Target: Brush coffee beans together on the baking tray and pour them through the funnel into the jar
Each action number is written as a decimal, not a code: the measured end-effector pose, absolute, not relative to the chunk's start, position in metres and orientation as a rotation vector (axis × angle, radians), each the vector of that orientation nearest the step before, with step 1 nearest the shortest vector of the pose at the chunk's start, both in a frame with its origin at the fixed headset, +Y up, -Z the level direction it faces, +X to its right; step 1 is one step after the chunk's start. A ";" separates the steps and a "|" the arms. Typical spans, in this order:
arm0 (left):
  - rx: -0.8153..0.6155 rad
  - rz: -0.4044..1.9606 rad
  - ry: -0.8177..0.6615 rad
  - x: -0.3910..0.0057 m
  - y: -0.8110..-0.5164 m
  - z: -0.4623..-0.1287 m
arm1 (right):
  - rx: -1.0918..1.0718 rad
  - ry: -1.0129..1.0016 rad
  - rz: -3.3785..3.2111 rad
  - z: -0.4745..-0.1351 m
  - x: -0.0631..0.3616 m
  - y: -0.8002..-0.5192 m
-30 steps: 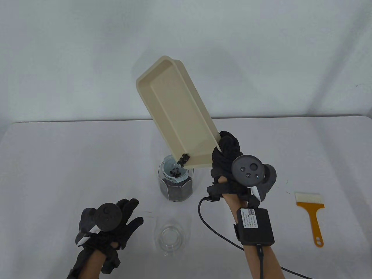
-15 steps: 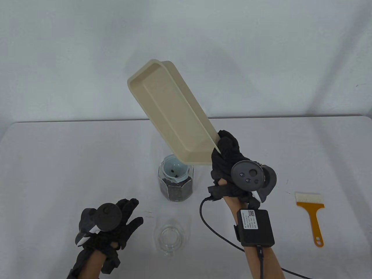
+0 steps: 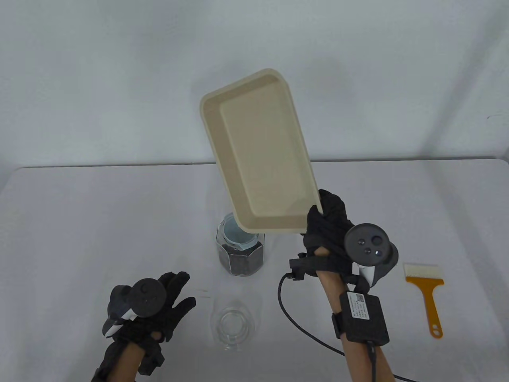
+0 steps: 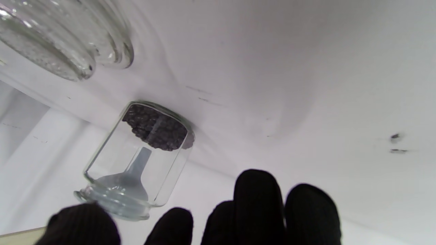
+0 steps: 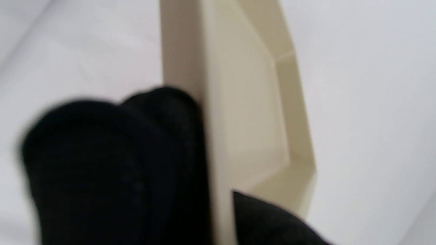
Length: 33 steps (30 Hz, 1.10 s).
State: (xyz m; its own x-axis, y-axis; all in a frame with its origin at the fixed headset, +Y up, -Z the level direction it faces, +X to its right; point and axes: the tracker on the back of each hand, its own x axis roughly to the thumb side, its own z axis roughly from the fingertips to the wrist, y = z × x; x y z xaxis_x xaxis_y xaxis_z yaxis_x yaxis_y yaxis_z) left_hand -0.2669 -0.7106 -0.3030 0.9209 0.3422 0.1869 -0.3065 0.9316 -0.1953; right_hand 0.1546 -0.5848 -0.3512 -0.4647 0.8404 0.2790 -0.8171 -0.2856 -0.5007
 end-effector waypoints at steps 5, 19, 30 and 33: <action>-0.168 0.331 -0.220 -0.267 -0.711 -0.303 | -0.226 -0.652 1.824 -0.342 0.203 -0.599; -0.209 0.304 -0.211 -0.263 -0.715 -0.303 | -0.559 -0.391 1.743 -0.300 0.297 -0.676; -0.225 0.302 -0.194 -0.263 -0.716 -0.303 | -0.628 -0.205 1.790 -0.287 0.301 -0.744; -0.232 0.293 -0.192 -0.263 -0.716 -0.303 | -0.630 -0.179 1.794 -0.287 0.298 -0.750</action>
State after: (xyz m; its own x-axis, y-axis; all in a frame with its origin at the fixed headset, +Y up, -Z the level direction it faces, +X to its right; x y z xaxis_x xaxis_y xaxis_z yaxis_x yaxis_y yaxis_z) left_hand -0.2629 -0.7163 -0.3029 0.9395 0.3065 0.1529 -0.2626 0.9312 -0.2529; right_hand 0.2984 -0.7496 -0.2869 -0.1878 0.9269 -0.3249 -0.8446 -0.3213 -0.4283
